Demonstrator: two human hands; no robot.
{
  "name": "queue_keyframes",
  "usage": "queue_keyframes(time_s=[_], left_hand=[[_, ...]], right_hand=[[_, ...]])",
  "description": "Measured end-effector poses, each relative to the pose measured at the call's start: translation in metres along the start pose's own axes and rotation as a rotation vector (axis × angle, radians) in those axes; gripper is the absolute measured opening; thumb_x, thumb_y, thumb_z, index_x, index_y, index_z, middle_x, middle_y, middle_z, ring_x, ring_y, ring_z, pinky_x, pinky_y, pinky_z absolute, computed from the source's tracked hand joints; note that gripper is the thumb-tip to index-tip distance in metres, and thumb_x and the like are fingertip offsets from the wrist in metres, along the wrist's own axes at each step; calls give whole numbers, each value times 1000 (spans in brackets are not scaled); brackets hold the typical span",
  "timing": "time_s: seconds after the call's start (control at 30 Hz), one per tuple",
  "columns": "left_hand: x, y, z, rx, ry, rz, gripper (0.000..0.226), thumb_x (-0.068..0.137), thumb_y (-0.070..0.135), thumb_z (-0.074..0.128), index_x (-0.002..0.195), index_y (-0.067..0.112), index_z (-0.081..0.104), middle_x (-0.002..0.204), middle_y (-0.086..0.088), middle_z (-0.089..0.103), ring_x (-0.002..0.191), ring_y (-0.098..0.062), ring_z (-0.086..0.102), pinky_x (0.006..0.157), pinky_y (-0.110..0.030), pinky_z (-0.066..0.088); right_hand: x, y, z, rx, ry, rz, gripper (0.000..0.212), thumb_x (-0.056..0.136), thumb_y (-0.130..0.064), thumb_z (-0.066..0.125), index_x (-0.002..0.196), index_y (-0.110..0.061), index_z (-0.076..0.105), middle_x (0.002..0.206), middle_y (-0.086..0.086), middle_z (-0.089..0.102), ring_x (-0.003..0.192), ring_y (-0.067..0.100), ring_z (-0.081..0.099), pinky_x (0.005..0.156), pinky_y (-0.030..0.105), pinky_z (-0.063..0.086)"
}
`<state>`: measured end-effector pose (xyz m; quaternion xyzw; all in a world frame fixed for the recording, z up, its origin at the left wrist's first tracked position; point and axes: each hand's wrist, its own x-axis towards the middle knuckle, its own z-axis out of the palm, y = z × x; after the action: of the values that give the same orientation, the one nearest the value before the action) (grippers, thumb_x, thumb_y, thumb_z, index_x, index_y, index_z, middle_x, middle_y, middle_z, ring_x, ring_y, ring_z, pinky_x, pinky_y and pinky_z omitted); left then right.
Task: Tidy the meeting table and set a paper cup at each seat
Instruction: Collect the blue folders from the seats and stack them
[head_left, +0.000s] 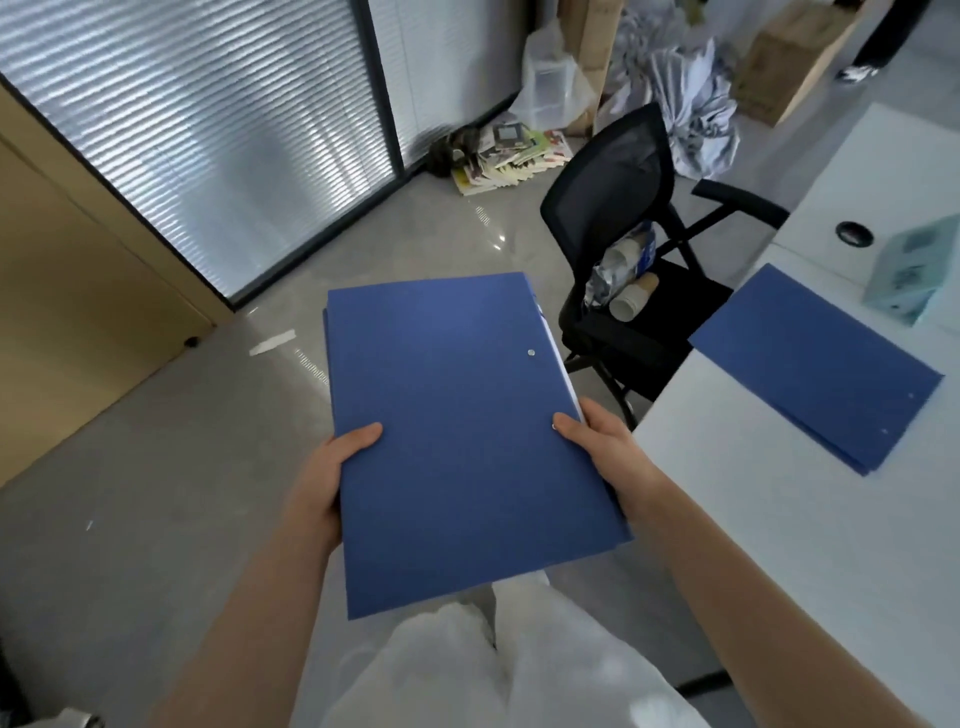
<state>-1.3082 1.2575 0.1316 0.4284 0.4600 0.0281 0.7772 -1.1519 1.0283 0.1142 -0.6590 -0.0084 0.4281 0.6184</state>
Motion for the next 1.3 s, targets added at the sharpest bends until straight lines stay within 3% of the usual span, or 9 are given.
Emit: queue_keyframes(time_s=[0.3,0.67,0.73,0.87,0.97,1.07,1.17,1.23,1.3], left_hand=[[115,77,81,97,-134,-40,25,93,18,54,113,7,64,93,-11,77,75,-27,75,56,-34,60],[241,159,197,266,-241,-114,72,63,24,77,130,7,57,114,-19,71,91,-35,72,60,-38,59],[261,171,219,306,-285,-131,69,65,27,77,129,6,58,112,-19,71,91,-36,72,62,-39,59],[298,194,257,401,-384,-141,35,87,21,61,119,7,64,101,-14,75,81,-29,74,60,-35,60],[327,215,281,477,-451,-147,32,87,21,59,116,9,65,97,-12,76,77,-27,74,57,-35,59],[355,238,301,534,-505,-156,39,77,26,64,114,12,66,99,-12,76,78,-28,74,60,-36,58],[382,257,322,610,-571,-166,30,84,25,62,112,14,67,101,-12,76,79,-28,74,69,-39,56],[391,264,332,627,-585,-157,25,88,24,59,110,15,68,100,-11,75,76,-27,74,69,-39,55],[401,267,345,644,-613,-155,24,89,23,58,110,16,67,98,-10,76,75,-26,74,66,-39,56]], right_hand=[[99,-54,-52,195,94,29,35,89,-33,65,122,-24,60,111,4,73,99,29,71,90,48,55],[190,-114,-119,366,317,68,33,87,-31,69,115,-15,66,107,10,74,100,33,69,93,50,53],[199,-122,-129,402,381,66,30,87,-30,68,113,-14,67,104,10,75,97,32,71,90,47,55],[218,-131,-139,556,472,62,29,93,-35,60,105,-11,71,98,8,76,85,23,72,82,37,56],[237,-124,-146,738,618,111,35,97,-36,54,102,-5,70,80,7,76,66,19,71,67,30,55],[253,-107,-154,991,779,139,39,97,-28,53,118,4,59,77,13,72,54,19,67,52,26,54],[258,-85,-156,1385,885,101,43,100,-21,47,135,5,42,114,22,61,95,31,67,83,33,53],[259,-73,-160,1620,960,74,50,101,-18,45,143,7,30,142,24,43,129,37,48,102,39,43],[261,-64,-169,1771,1052,40,55,101,-17,47,146,6,25,150,24,34,137,37,39,110,40,37]])
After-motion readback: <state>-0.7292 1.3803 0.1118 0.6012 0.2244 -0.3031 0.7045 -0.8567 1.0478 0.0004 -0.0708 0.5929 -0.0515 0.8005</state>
